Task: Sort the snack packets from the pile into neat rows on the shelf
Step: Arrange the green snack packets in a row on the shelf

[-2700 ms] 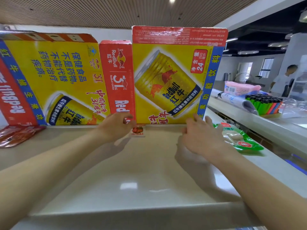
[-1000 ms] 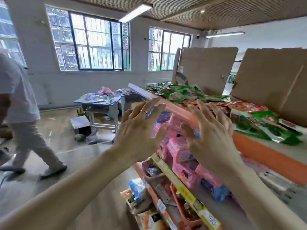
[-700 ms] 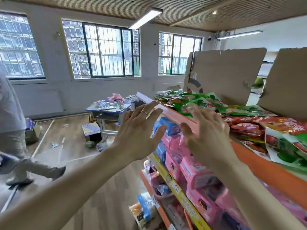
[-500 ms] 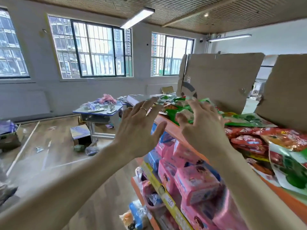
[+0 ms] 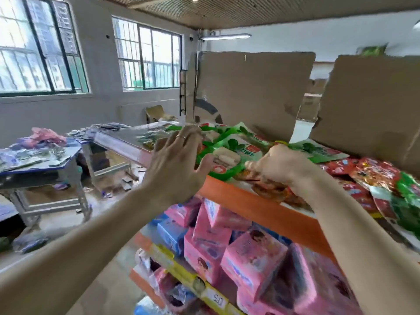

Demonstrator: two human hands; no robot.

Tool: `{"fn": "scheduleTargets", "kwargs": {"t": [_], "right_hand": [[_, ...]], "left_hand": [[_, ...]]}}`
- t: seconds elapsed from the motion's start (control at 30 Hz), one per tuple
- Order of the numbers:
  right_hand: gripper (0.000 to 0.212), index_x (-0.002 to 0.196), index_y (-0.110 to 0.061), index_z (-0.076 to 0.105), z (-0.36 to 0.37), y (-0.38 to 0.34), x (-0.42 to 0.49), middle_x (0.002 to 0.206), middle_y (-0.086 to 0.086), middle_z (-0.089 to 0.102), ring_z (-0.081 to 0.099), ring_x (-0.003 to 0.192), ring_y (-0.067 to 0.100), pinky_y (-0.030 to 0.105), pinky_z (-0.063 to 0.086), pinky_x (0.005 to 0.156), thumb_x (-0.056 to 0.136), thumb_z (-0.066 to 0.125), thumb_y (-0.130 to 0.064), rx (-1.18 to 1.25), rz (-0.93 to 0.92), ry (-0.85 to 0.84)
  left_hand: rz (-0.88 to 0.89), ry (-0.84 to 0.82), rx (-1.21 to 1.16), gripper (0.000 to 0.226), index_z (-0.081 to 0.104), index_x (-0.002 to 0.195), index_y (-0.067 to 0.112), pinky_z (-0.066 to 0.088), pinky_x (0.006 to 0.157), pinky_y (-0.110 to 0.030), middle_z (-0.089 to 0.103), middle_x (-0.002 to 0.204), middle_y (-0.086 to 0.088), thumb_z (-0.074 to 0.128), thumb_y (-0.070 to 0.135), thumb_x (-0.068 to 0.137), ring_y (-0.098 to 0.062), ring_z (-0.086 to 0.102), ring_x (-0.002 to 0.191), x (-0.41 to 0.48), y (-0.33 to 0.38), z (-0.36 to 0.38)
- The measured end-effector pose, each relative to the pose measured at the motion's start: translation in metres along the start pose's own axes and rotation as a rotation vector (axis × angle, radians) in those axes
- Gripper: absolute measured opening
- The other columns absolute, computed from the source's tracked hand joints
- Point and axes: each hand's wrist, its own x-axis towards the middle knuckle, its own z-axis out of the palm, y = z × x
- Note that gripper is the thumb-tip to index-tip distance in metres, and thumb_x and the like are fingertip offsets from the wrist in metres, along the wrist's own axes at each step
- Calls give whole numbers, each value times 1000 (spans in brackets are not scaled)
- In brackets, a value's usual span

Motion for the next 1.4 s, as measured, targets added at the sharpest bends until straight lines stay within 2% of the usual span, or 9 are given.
{"fn": "scheduleTargets", "kwargs": {"t": [0.27,0.5,0.67,0.73,0.83,0.9,1.07,1.27,1.4], "right_hand": [[35,82,-2,58,27,-19,31,62,7,52,51,58,21,30,40,61,92,66,-35,-88,111,144],[30,74,-10,49,46,-36,45,80,8,62,54,67,20,29,41,59,92,66,-27,104,175,223],[29,64,-9,48,60,-44,49,51,2,43,39,46,14,23,29,46,90,56,-19,291,94,354],[33,62,-8,49,62,-44,47,49,16,50,43,45,20,30,34,45,90,54,-25,233,46,404],[27,64,-10,55,68,-43,46,75,24,69,65,61,37,46,52,54,86,54,-27,139,68,406],[27,64,-10,54,68,-43,47,73,20,70,68,66,36,45,52,53,86,56,-27,77,88,398],[29,73,-11,53,61,-39,48,63,0,51,52,57,19,27,34,50,90,59,-34,-94,197,328],[10,86,-5,62,68,-42,56,73,7,57,54,64,19,28,41,55,89,60,-15,282,178,343],[36,57,-15,43,71,-47,58,49,-4,40,36,41,11,19,27,39,88,62,-21,161,99,349]], "left_hand": [[110,3,-144,23,34,85,23,27,87,-33,52,113,3,43,42,93,-17,51,93,24,-55,23],[196,-2,-295,23,40,86,21,28,94,-34,45,107,10,52,38,96,-9,41,89,35,-66,42],[51,-122,-653,16,50,94,22,38,96,-34,53,114,10,54,37,97,-9,49,106,46,-67,50],[-31,-157,-714,13,52,96,23,41,91,-32,56,112,8,56,35,97,-10,50,106,49,-70,52],[-114,-150,-721,13,56,94,24,38,85,-30,58,106,7,57,36,95,-14,53,103,54,-74,55],[-116,-138,-680,15,56,95,23,39,83,-31,59,102,7,58,38,94,-15,54,99,53,-74,56],[-27,-126,-545,18,55,96,20,38,76,-28,60,95,7,60,38,93,-12,54,87,42,-71,53],[37,-141,-507,17,54,94,22,47,80,-36,64,94,7,59,38,93,-15,58,86,40,-69,50],[71,-167,-517,15,54,91,23,47,76,-33,64,91,9,60,37,93,-13,57,85,39,-69,48]]}}
